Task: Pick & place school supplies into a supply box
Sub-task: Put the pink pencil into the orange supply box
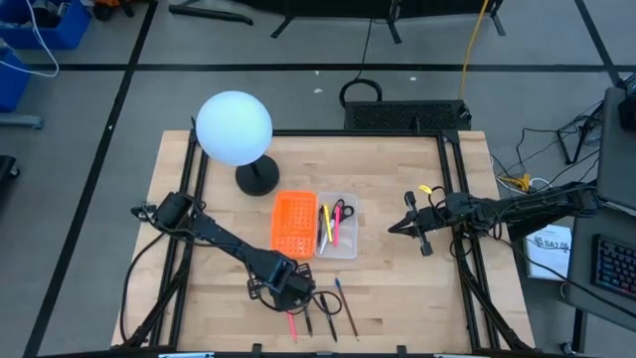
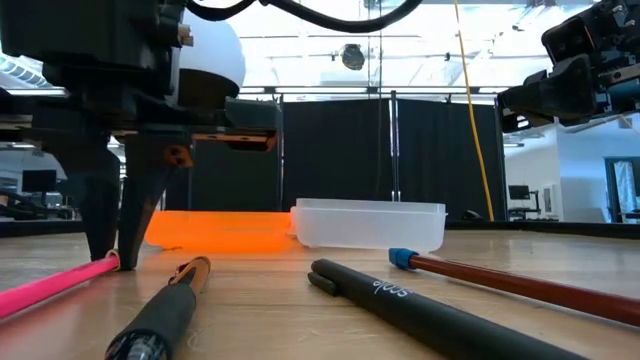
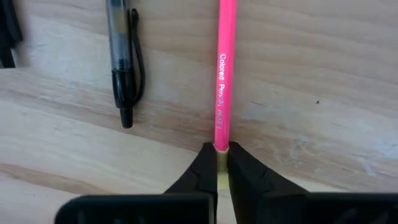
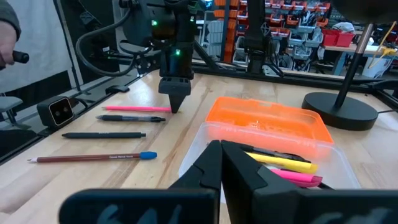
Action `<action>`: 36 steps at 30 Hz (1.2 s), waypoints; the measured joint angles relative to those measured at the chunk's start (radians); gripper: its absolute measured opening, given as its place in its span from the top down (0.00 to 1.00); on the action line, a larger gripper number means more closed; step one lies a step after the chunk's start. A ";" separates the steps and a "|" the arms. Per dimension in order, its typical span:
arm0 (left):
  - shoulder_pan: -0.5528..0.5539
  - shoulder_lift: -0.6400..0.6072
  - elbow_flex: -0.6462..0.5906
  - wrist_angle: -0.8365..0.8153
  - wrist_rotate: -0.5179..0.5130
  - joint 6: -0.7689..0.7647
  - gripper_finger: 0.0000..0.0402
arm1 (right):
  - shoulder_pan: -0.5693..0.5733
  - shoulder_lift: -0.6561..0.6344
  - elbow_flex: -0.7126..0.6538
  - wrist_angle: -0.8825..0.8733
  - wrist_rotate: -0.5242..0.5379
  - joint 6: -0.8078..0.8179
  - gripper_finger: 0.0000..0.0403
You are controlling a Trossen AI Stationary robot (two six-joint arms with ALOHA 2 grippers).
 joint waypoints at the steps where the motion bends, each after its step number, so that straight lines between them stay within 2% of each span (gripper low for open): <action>1: 0.000 0.000 0.000 0.000 -0.004 -0.005 0.95 | 0.000 0.000 0.000 0.000 0.000 0.000 1.00; 8: -0.017 -0.045 -0.006 -0.008 -0.091 -0.023 0.91 | 0.000 0.000 -0.001 0.000 0.000 0.019 1.00; 13: -0.009 -0.125 -0.008 -0.022 -0.184 -0.034 0.96 | 0.000 0.000 -0.001 -0.001 0.000 0.026 1.00; 18: 0.008 -0.205 -0.003 -0.068 -0.254 -0.009 0.96 | 0.000 0.000 -0.001 -0.003 0.000 0.027 1.00; 24: 0.065 -0.247 0.099 -0.212 -0.426 0.153 0.94 | 0.000 0.000 -0.001 -0.001 0.000 0.027 1.00; 30: 0.178 -0.247 0.164 -0.187 -0.453 0.399 0.93 | 0.000 0.000 -0.001 -0.002 0.000 0.027 1.00; 36: 0.315 -0.245 0.167 -0.067 -0.438 0.646 0.93 | 0.000 0.000 -0.002 -0.005 0.000 0.025 1.00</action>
